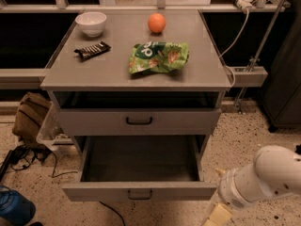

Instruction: Close middle drawer

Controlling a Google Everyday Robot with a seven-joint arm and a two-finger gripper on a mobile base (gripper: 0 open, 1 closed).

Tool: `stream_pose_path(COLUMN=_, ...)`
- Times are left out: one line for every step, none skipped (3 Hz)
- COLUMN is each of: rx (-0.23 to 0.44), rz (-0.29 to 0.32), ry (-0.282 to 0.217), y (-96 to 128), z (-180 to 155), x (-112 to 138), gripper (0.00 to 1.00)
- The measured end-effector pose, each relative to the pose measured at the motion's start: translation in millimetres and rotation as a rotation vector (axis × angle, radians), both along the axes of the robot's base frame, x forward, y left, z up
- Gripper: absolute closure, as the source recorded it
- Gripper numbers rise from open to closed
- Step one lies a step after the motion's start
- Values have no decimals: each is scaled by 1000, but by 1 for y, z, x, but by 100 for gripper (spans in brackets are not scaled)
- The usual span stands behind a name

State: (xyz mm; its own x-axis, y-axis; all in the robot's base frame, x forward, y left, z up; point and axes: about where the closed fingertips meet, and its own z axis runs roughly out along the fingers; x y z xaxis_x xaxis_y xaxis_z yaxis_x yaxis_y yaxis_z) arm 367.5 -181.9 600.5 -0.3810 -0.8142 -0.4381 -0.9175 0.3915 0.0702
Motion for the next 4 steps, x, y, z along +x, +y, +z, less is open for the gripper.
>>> stream_pose_path(rx=98, rz=-63, ry=47, y=-7, z=-65, x=-12, gripper=0)
stream_pose_path(rx=126, rz=-61, ry=89, y=-2, z=-86, x=-21, gripper=0)
stream_pose_path(rx=126, rz=-61, ry=89, y=-2, z=-86, x=-21, gripper=0)
stream_pose_path(rx=153, rz=9, ry=119, y=16, z=-109, x=-20, gripper=0)
